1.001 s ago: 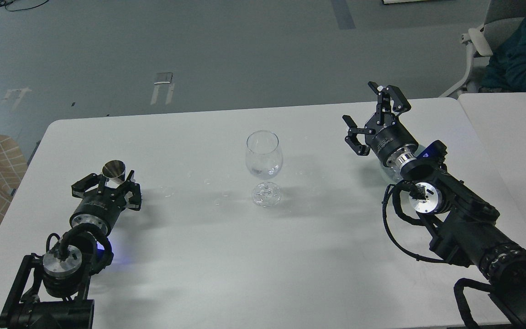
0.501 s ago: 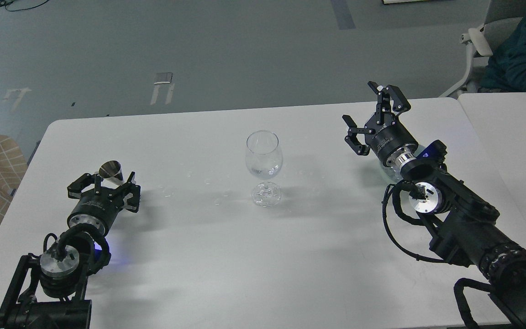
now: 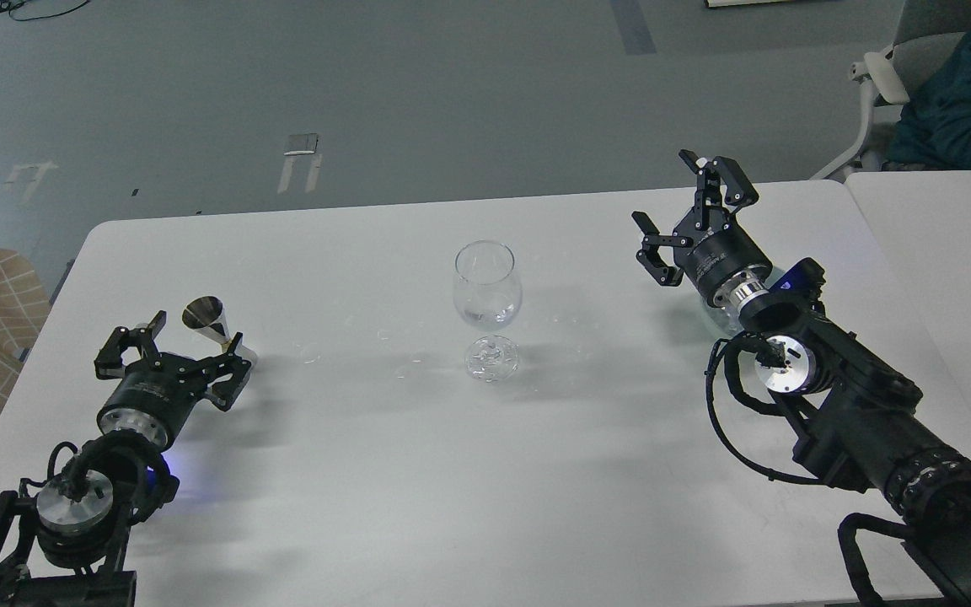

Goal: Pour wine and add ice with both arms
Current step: 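Set the jigger on the table and open the left gripper, then reach the right gripper down into the green bowl of ice, then grasp an ice cube with the right gripper and lift it, then carry the ice cube with the right gripper over the wine glass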

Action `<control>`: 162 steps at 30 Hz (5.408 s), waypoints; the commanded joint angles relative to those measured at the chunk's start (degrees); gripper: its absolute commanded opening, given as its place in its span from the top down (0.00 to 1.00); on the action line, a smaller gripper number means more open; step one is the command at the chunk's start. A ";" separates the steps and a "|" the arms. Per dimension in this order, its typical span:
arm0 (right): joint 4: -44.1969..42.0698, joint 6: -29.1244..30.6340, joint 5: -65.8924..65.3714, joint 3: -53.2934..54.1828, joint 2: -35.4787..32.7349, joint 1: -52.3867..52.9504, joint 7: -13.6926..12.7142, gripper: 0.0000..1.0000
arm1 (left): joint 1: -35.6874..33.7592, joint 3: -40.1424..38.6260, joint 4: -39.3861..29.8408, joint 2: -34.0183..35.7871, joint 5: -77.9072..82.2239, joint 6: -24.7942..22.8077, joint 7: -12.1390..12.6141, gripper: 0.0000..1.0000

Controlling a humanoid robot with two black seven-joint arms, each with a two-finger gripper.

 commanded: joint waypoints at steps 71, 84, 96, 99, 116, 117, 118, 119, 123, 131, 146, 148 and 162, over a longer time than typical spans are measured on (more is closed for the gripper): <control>27.06 -24.67 -77.87 -23.46 -34.19 -9.14 -0.53 0.36 | -10.79 -1.72 -2.71 12.92 32.42 -19.05 -6.39 0.03; 24.60 -24.58 -77.87 -24.17 -32.08 -8.26 -0.62 0.44 | -10.79 -1.80 -2.71 12.92 32.42 -19.05 -6.39 0.03; 23.54 -24.58 -77.87 -24.26 -31.46 -8.70 -0.79 0.54 | -10.79 -1.81 -2.79 12.92 32.42 -19.05 -6.39 0.03; 23.54 -24.32 -77.87 -24.26 -31.46 -8.62 -1.67 0.65 | -10.79 -1.81 -2.79 13.01 32.42 -19.05 -6.39 0.03; 28.97 -24.05 -77.26 -23.65 -35.75 -7.91 -2.37 0.94 | -10.79 -1.81 -2.88 12.92 32.51 -19.05 -6.39 0.03; 31.08 -23.97 -76.99 -23.39 -38.29 -7.39 -2.46 0.94 | -10.79 -1.81 -3.06 12.92 32.51 -19.05 -6.39 0.03; 32.23 -23.88 -76.82 -23.21 -39.54 -7.12 -2.55 0.94 | -10.79 -1.81 -3.23 12.92 32.51 -19.05 -6.39 0.03; 34.59 -23.62 -76.64 -22.60 -42.59 -6.77 -2.55 0.94 | -10.79 -1.81 -3.32 12.92 32.42 -19.05 -6.39 0.03; 41.81 -22.30 -76.55 -20.22 -50.52 -5.72 -2.55 0.94 | -10.79 -1.81 -3.41 12.92 32.51 -19.05 -6.39 0.03; 55.70 -12.91 -73.39 -17.85 -56.43 6.57 -2.29 0.94 | -10.87 -1.72 -3.50 12.74 32.68 -19.05 -6.39 0.03; 57.29 -6.13 -73.30 -40.42 -39.29 31.63 -2.55 0.94 | -11.05 -1.28 -3.76 12.92 32.68 -19.05 -6.39 0.03; 57.29 -5.25 -73.30 -42.97 -37.71 33.38 -2.55 0.94 | -11.05 -1.28 -3.85 12.92 32.68 -19.05 -6.39 0.03; 50.89 -2.61 -73.39 -49.84 -27.34 36.73 -2.64 0.93 | -10.87 -1.19 -3.94 12.74 32.68 -19.05 -6.39 0.03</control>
